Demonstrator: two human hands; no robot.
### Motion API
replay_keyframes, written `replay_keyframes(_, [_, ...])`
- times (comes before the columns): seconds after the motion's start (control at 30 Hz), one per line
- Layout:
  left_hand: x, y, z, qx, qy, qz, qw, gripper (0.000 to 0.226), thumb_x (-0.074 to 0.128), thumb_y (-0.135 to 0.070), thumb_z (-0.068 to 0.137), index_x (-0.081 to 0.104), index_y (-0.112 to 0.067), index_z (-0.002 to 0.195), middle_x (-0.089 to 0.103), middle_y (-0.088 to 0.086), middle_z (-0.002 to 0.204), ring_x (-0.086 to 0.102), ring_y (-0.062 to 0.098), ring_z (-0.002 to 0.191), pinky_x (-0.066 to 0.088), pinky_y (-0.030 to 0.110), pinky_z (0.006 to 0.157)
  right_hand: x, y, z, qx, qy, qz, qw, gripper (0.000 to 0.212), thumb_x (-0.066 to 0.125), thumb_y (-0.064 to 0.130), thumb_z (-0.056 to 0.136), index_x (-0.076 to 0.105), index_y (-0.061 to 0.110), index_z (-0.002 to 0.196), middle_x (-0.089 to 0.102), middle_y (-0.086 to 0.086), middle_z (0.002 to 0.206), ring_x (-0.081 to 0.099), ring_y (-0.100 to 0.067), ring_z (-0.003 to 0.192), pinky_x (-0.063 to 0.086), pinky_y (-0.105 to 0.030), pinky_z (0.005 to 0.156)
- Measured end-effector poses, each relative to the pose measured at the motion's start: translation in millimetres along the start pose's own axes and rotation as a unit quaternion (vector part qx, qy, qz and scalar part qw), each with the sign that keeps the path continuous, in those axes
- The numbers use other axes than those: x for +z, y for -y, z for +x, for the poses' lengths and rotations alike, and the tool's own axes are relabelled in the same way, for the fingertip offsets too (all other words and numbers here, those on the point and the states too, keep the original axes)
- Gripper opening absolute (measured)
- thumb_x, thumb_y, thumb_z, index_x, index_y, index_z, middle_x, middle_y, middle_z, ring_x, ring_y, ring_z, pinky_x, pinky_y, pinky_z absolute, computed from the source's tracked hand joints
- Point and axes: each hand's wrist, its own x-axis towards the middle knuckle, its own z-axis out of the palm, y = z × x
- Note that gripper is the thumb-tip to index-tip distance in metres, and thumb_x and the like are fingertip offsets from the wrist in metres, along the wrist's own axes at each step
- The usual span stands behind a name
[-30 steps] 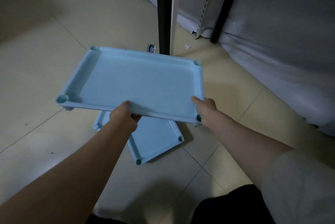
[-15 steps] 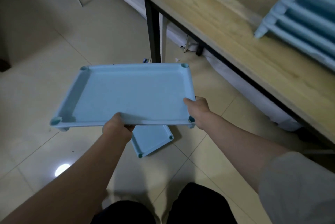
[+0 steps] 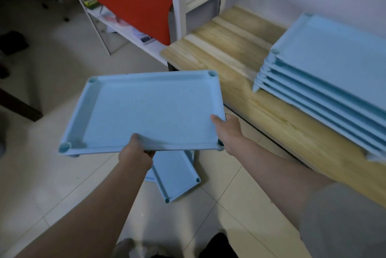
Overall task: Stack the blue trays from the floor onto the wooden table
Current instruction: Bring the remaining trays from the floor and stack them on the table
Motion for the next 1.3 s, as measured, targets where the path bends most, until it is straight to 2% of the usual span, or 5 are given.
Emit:
replay_keyframes(0.17, [31.8, -0.2, -44.2, 0.016, 0.073, 0.014, 0.997, 0.041, 0.073, -0.028, 0.081, 0.062, -0.018, 0.120, 0.067, 0.001, 0.096, 0.062, 0.019, 0.067, 0.049, 0.033, 0.040, -44.2, 33.0, -14.3, -0.030, -0.041, 0.027, 0.998, 0.031, 0.056, 0.033, 0.091, 0.062, 0.006, 0.105, 0.068, -0.013, 0.105, 0.063, -0.026, 0.084, 0.048, -0.033, 0.069])
replay_keyframes(0.43, [91.8, 11.9, -113.6, 0.040, 0.107, 0.058, 0.992, 0.049, 0.080, -0.033, 0.075, 0.063, -0.015, 0.118, 0.067, 0.004, 0.104, 0.065, 0.023, 0.073, 0.056, 0.038, 0.055, -116.8, 71.5, -25.8, -0.050, -0.096, 0.075, 0.991, 0.033, 0.058, 0.035, 0.092, 0.063, 0.003, 0.101, 0.061, -0.009, 0.087, 0.054, -0.022, 0.067, 0.039, -0.028, 0.055])
replay_keyframes(0.83, [162.2, 59.9, -196.6, 0.057, 0.190, 0.134, 0.971, 0.032, 0.071, -0.029, 0.086, 0.061, -0.012, 0.111, 0.066, 0.006, 0.090, 0.063, 0.022, 0.068, 0.052, 0.036, 0.048, -214.9, 87.2, -21.7, -0.089, -0.179, 0.077, 0.977, 0.025, 0.051, 0.032, 0.096, 0.052, 0.007, 0.092, 0.049, -0.009, 0.079, 0.042, -0.020, 0.058, 0.033, -0.026, 0.048])
replay_keyframes(1.13, [209.9, 118.0, -250.3, 0.084, 0.290, 0.141, 0.943, 0.035, 0.062, -0.030, 0.093, 0.055, -0.012, 0.122, 0.065, 0.006, 0.122, 0.063, 0.016, 0.075, 0.053, 0.035, 0.063, -298.0, 87.0, -26.1, -0.098, -0.265, 0.073, 0.957, 0.022, 0.051, 0.027, 0.093, 0.054, 0.007, 0.101, 0.059, -0.013, 0.092, 0.052, -0.025, 0.066, 0.040, -0.029, 0.052])
replay_keyframes(1.3, [238.0, 148.7, -275.3, 0.064, 0.322, 0.162, 0.931, 0.046, 0.057, -0.033, 0.096, 0.052, -0.008, 0.134, 0.067, 0.006, 0.113, 0.050, 0.018, 0.128, 0.053, 0.037, 0.075, -343.7, 87.0, -33.6, -0.086, -0.292, 0.080, 0.949, 0.013, 0.048, 0.023, 0.095, 0.050, 0.011, 0.101, 0.055, -0.008, 0.090, 0.050, -0.020, 0.062, 0.033, -0.021, 0.039])
